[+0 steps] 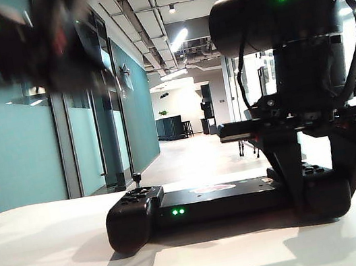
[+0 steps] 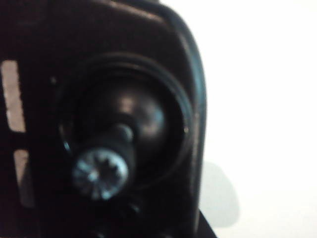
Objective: Push the left joystick on the remote control sitting on the white table forward to make the robot dog walk in a straight line until it approaches the door.
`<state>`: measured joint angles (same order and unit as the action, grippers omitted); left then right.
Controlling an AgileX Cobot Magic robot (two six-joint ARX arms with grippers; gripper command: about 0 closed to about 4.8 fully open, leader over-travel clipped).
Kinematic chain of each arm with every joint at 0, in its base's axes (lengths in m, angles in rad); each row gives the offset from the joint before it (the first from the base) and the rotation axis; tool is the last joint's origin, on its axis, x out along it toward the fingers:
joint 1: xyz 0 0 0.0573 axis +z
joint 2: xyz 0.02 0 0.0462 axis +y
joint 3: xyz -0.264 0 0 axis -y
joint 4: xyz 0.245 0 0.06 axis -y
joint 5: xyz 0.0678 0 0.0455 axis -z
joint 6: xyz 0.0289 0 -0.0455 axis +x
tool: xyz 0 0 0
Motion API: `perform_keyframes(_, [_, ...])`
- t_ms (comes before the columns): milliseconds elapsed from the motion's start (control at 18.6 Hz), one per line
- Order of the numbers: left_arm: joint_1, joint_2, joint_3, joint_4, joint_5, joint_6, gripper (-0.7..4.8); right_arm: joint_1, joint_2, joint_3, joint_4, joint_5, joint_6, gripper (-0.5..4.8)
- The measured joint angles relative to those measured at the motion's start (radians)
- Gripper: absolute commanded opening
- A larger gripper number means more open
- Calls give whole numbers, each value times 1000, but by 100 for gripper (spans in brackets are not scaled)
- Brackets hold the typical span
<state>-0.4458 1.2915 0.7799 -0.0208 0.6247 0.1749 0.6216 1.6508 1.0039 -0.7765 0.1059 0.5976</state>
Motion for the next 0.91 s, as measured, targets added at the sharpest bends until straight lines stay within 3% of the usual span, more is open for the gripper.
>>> perform_keyframes(161, [0,-151,1,-6,-68,-81,-5,0,0,0,0,5,0,140])
perform_keyframes(323, [0,-326,1,-102,-209,-105,-5,0,0,0,2,11,-10,302])
perform_keyframes(377, [0,-374,1,-135,-248,-105,-5,0,2,-1,2,15,-32,325])
perform_keyframes(538, [0,-538,1,-241,-329,-114,-5,-4,2,-2,-3,0,-65,328])
perform_keyframes(915, [0,-702,0,-429,-383,-177,-5,-3,-39,146,-175,-22,-130,328])
